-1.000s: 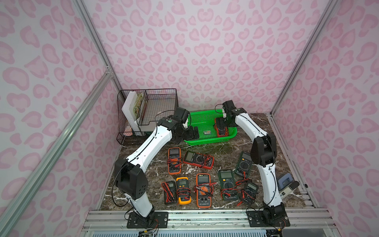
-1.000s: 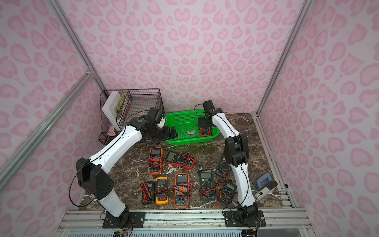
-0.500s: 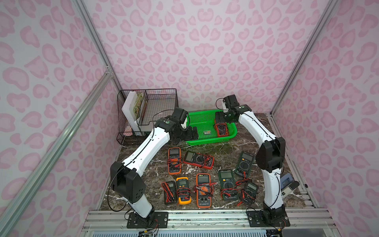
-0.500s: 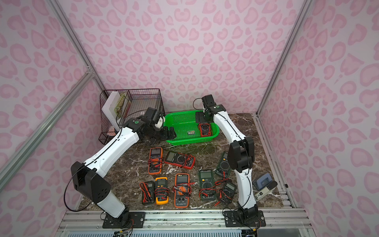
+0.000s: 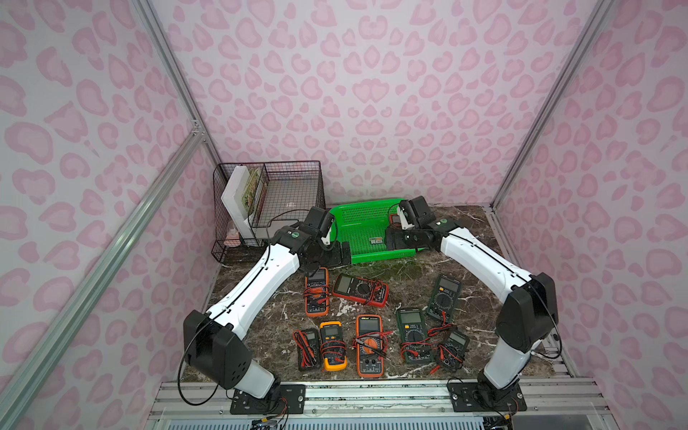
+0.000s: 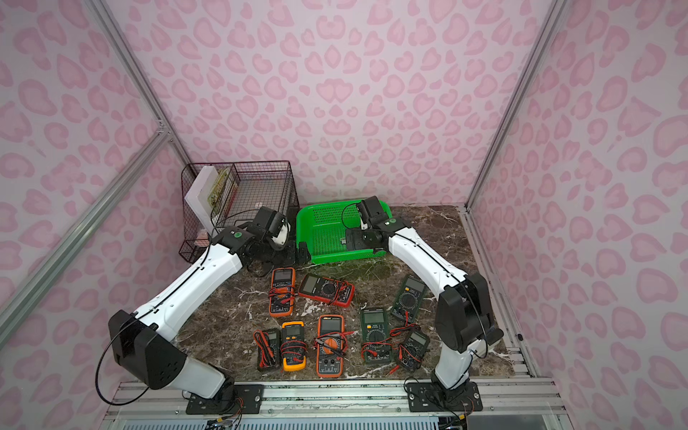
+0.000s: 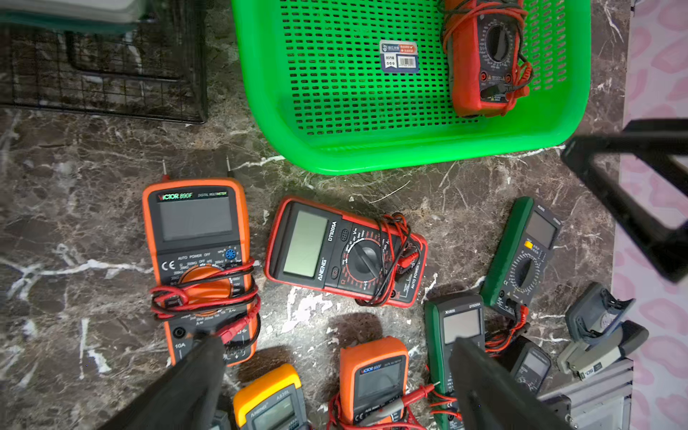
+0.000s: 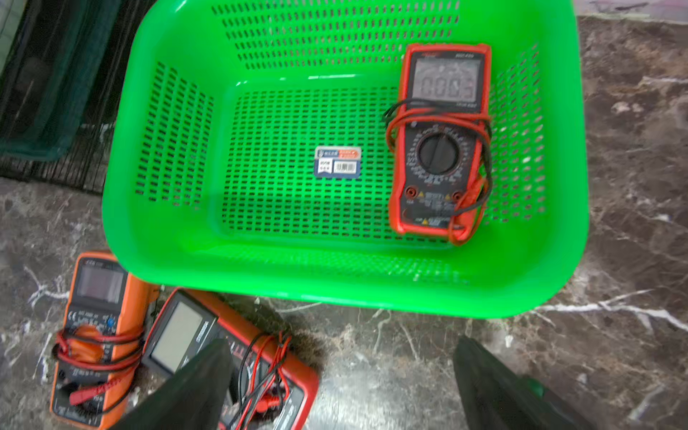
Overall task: Put the multimeter into the basket
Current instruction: Place the multimeter in the basket, then pick up the multimeter from the center of the board.
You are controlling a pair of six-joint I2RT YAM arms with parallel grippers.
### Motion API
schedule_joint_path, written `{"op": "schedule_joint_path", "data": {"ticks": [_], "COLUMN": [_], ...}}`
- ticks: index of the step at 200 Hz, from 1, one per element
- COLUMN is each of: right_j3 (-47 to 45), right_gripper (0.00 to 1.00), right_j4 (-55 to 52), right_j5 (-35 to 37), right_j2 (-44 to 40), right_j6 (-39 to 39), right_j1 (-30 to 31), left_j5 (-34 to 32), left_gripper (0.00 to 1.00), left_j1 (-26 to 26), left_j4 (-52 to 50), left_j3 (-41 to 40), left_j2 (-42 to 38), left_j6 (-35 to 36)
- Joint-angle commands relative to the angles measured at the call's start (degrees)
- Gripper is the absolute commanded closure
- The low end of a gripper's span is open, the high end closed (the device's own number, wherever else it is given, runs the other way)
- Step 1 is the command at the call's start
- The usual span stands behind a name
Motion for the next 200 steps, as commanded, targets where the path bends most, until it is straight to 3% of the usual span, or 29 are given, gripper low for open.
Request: {"op": "schedule_joint_path", "data": {"ticks": [1, 60, 119, 163, 200], "right_j3": [-4.50, -19.13, -28.03, -30.55, -26.60], "right_gripper": [0.03, 0.03, 0.03, 0.03, 0.01], "right_j4": [1.82, 0.77, -1.34, 0.01, -0.28], "right_j5": [0.01, -0.25, 3.85, 7.95, 9.58], "right_j2": [-3.89, -14.68, -22.28, -19.17, -12.29], "right_j6": [2.71, 8.22, 20.58, 33.47, 38.54], "right_j1": [2.38, 13.37, 26.30, 37.46, 42.52], "left_j5": [-0.91, -3.77, -4.80, -2.62, -0.96], "left_gripper": [0.01, 0.01, 0.02, 0.01, 0.02], "left_j1": [0.02, 0.01, 0.01, -0.11, -0.07], "left_j4": [-2.11, -6.89, -9.65, -10.56, -9.27], "left_j3": [-2.29, -7.64, -12.56, -15.94, -19.07], "left_j2": [-2.46, -11.65, -18.89, -22.20, -25.13], "left_j6": [-2.68, -10.09, -12.45, -11.72, -11.61]}}
